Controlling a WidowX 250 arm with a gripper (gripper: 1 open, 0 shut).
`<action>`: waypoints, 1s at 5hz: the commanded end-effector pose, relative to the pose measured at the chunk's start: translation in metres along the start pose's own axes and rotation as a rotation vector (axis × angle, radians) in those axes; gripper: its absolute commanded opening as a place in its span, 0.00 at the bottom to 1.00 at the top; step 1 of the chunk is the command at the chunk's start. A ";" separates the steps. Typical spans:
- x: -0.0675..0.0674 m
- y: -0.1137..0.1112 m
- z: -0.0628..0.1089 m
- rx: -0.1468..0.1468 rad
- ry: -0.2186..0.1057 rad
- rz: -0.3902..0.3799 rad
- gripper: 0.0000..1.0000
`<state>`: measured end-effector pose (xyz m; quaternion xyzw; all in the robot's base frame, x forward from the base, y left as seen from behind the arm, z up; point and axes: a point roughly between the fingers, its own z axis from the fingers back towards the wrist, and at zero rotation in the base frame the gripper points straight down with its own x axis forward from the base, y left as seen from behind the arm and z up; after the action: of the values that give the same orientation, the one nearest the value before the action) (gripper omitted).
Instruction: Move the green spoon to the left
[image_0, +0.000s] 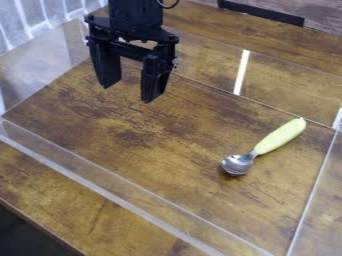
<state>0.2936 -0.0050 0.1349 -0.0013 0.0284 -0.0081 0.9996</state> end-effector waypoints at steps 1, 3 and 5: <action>0.004 -0.007 -0.013 -0.006 0.036 0.000 1.00; 0.067 -0.072 -0.022 0.011 0.005 -0.182 1.00; 0.112 -0.134 -0.031 0.031 -0.035 -0.332 1.00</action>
<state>0.3974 -0.1343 0.0688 0.0138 0.0513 -0.1663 0.9846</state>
